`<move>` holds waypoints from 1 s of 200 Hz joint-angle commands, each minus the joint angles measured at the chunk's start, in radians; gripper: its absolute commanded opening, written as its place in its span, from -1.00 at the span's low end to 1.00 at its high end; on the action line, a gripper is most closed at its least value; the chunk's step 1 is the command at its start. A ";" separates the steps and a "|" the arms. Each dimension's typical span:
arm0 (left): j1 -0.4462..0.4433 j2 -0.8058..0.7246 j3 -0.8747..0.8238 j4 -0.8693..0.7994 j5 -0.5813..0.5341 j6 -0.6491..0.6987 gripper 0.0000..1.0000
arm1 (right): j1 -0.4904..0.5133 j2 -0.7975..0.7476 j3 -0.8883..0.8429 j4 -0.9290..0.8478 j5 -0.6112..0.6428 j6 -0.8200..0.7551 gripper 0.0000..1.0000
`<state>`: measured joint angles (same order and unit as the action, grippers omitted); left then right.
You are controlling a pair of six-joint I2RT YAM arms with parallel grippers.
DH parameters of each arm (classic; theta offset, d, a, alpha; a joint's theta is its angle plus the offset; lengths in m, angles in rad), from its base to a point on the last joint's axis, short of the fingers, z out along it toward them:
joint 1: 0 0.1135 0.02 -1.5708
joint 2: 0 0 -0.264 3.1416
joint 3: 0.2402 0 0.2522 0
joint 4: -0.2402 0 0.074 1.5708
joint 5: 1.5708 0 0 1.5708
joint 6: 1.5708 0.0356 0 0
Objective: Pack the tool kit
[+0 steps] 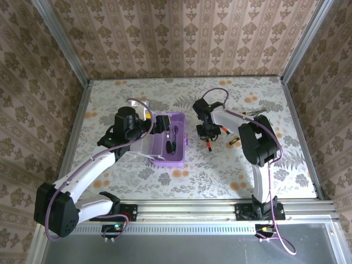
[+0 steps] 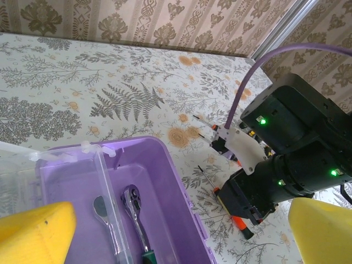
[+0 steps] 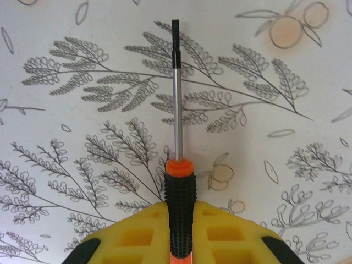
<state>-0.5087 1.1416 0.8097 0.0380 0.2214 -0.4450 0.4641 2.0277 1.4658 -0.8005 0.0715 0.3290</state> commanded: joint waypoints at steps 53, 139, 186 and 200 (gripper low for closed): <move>0.038 0.114 0.108 -0.144 0.221 -0.125 0.79 | -0.049 -0.265 -0.144 0.125 -0.120 0.155 -0.70; -0.226 0.189 0.115 -0.132 0.362 -0.185 0.21 | -0.050 -0.501 -0.277 0.373 -0.342 0.458 -0.70; -0.239 0.292 0.167 -0.087 0.381 -0.210 0.16 | -0.008 -0.558 -0.304 0.408 -0.382 0.513 -0.70; -0.241 0.315 0.182 -0.063 0.392 -0.221 0.12 | 0.007 -0.573 -0.326 0.423 -0.383 0.523 -0.70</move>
<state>-0.7456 1.4361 0.9356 -0.0937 0.5774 -0.6357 0.4431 1.4998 1.1831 -0.4187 -0.2756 0.8005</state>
